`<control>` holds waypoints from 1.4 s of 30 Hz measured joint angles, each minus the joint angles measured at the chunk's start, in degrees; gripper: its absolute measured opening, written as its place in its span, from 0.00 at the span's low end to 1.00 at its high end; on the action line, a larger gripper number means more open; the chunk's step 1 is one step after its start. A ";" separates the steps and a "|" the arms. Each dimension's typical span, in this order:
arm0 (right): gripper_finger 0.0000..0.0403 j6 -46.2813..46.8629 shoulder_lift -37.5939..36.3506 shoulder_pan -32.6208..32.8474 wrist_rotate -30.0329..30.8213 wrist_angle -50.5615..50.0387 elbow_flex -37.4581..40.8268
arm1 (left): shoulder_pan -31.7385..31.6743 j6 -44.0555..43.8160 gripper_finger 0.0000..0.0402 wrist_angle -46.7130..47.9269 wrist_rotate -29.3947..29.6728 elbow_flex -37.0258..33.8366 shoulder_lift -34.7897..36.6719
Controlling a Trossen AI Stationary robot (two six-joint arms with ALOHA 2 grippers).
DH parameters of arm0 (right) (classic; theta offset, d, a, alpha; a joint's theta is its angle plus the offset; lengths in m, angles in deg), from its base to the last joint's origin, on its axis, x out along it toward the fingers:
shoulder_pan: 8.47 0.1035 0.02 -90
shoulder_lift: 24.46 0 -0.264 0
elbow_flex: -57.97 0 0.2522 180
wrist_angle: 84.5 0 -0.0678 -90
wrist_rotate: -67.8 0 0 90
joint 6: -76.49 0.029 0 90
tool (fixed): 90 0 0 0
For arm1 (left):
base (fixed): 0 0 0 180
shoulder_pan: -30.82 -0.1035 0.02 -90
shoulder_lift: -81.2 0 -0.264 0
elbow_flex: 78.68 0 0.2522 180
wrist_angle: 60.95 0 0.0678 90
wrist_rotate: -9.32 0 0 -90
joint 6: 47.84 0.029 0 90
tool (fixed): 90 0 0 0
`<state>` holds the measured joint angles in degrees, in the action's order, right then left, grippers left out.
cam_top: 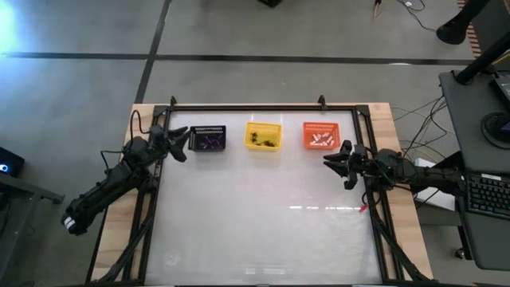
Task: Sort Halloween decoration
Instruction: Return to Home Position
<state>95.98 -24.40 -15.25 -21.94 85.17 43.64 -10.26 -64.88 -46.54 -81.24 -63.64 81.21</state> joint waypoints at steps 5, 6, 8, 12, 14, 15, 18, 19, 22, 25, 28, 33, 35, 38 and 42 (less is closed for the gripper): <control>0.27 0.00 -0.02 0.00 -0.10 -0.48 0.01 | 0.00 0.01 0.29 -0.36 -0.02 -0.06 0.00; 0.27 0.00 -0.02 0.00 -0.10 -0.40 0.01 | 0.00 0.01 0.29 -0.48 -0.02 -0.09 -0.01; 0.27 0.00 -0.04 0.00 -0.13 -0.40 0.01 | 0.00 0.01 0.29 -0.52 -0.02 -0.11 -0.27; 0.27 0.00 -0.04 0.00 -0.15 -0.31 0.01 | 0.00 0.01 0.29 -0.59 -0.04 -0.11 -0.60; 0.27 0.00 0.23 0.00 -0.15 -0.27 0.01 | 0.00 0.01 0.29 -0.63 -0.04 -0.11 -0.68; 0.27 0.00 0.45 0.00 -0.15 -0.24 0.01 | 0.00 0.01 0.29 -0.61 -0.04 -0.11 -0.68; 0.27 0.00 0.96 0.00 -0.19 -0.21 0.01 | 0.00 0.00 0.29 -0.64 -0.04 -0.11 -0.68; 0.27 0.00 1.18 0.00 -0.19 -0.18 0.01 | 0.00 0.00 0.29 -0.65 -0.04 -0.11 -0.68; 0.27 0.00 1.45 0.00 -0.26 -0.17 0.01 | 0.00 0.01 0.29 -0.67 -0.04 -0.11 -0.68; 0.27 0.00 1.46 0.00 -0.26 -0.16 0.01 | 0.00 0.00 0.29 -0.70 -0.04 -0.11 -0.68; 0.27 0.00 1.46 0.00 -0.26 -0.16 0.01 | 0.00 0.01 0.29 -0.76 -0.04 -0.11 -0.68; 0.27 0.00 1.46 0.00 -0.25 -0.16 0.01 | 0.00 0.00 0.29 -0.79 -0.04 -0.11 -0.68; 0.27 0.00 1.46 0.00 -0.24 -0.16 0.01 | 0.00 0.01 0.29 -0.79 -0.04 -0.11 -0.68; 0.27 0.00 1.46 0.00 -0.23 -0.16 0.01 | 0.00 0.00 0.29 -0.79 -0.04 -0.11 -0.68; 0.27 0.00 1.46 0.00 -0.23 -0.16 0.01 | 0.00 0.01 0.29 -0.79 -0.04 -0.11 -0.68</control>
<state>95.98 -22.94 -15.25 -22.17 85.01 43.65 -10.26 -64.87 -47.33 -81.28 -63.75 80.53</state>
